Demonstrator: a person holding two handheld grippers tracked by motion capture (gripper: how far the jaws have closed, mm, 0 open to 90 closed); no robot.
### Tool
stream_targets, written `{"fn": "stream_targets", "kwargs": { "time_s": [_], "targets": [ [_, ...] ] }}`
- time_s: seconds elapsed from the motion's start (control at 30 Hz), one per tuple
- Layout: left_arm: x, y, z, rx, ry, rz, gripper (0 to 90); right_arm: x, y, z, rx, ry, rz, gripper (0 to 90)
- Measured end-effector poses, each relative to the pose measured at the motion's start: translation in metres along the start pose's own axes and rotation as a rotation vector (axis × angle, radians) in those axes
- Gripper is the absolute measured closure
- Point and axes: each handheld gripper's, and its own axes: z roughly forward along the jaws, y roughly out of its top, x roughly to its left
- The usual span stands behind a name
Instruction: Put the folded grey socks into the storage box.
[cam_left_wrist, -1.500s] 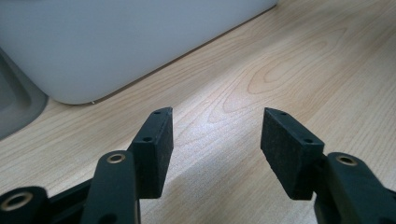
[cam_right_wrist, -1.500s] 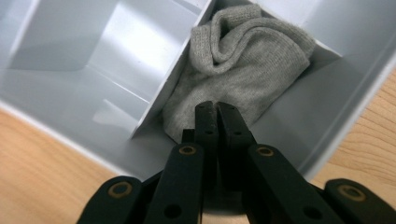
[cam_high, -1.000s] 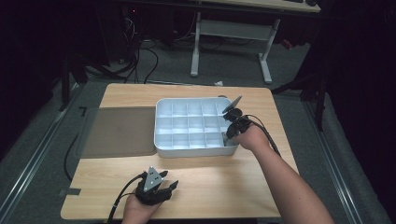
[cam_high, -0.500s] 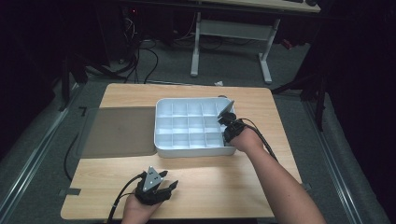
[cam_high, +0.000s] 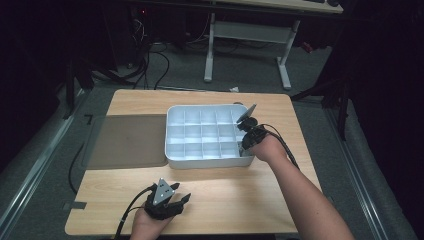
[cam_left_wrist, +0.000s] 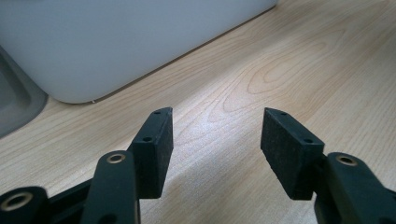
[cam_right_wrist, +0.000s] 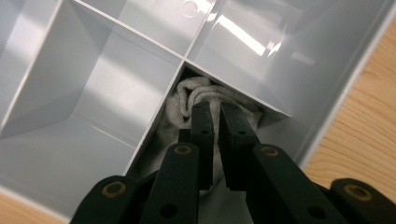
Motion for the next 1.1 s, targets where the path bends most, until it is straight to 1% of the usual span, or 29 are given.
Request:
{"fn": "stream_targets", "kwargs": {
  "time_s": [0.03,0.07,0.1,0.17,0.2,0.23,0.27,0.33,0.4,0.43,0.57,0.67,0.73,0.83,0.93,1.1],
  "targets": [
    [0.0,0.0,0.0,0.002,0.0,0.0,44.4,-0.001,-0.001,-0.002,-0.007,0.003,-0.002,85.4],
    [0.0,0.0,0.0,0.002,0.0,0.001,44.4,0.0,-0.001,-0.005,-0.009,0.006,0.013,85.0],
    [0.0,0.0,0.0,0.002,0.0,0.001,44.4,-0.002,-0.002,-0.007,-0.02,0.006,-0.002,84.7],
    [0.0,0.0,0.0,0.003,0.0,0.001,44.4,-0.003,-0.002,-0.012,-0.033,0.007,0.003,83.9],
    [0.0,0.0,0.0,0.005,0.0,0.001,44.2,-0.003,-0.003,-0.015,-0.036,0.013,0.015,83.3],
    [0.0,0.0,0.0,0.005,-0.001,0.003,44.2,-0.004,-0.003,-0.018,-0.046,0.012,0.011,83.2],
    [0.0,0.0,0.0,0.005,0.0,0.005,44.2,-0.004,-0.003,-0.02,-0.049,0.018,0.026,83.2],
    [-0.001,0.0,0.0,0.007,-0.001,0.006,44.2,-0.006,-0.004,-0.023,-0.061,0.022,0.019,83.1],
    [-0.001,0.0,0.0,0.008,-0.001,0.007,44.2,-0.007,-0.006,-0.023,-0.058,0.021,0.019,82.9],
    [-0.001,0.0,0.0,0.008,-0.001,0.006,44.2,-0.006,-0.006,-0.023,-0.053,0.022,0.028,82.8],
    [-0.001,0.0,0.0,0.011,-0.002,0.008,44.2,-0.006,-0.008,-0.021,-0.054,0.029,0.012,81.7],
    [-0.001,0.001,0.001,0.01,-0.002,0.01,44.2,-0.004,-0.008,-0.02,-0.049,0.03,0.013,80.8],
    [-0.001,0.001,0.001,0.01,-0.004,0.01,44.1,-0.004,-0.009,-0.02,-0.054,0.033,0.007,80.5],
    [-0.001,0.001,0.001,0.01,-0.003,0.012,44.1,-0.003,-0.011,-0.021,-0.054,0.034,0.015,80.2],
    [-0.002,0.0,0.001,0.01,-0.006,0.012,44.1,-0.003,-0.013,-0.022,-0.059,0.036,0.01,79.6],
    [-0.002,0.001,0.001,0.007,-0.007,0.013,44.1,-0.003,-0.019,-0.027,-0.082,0.038,0.012,77.3]
  ]
}}
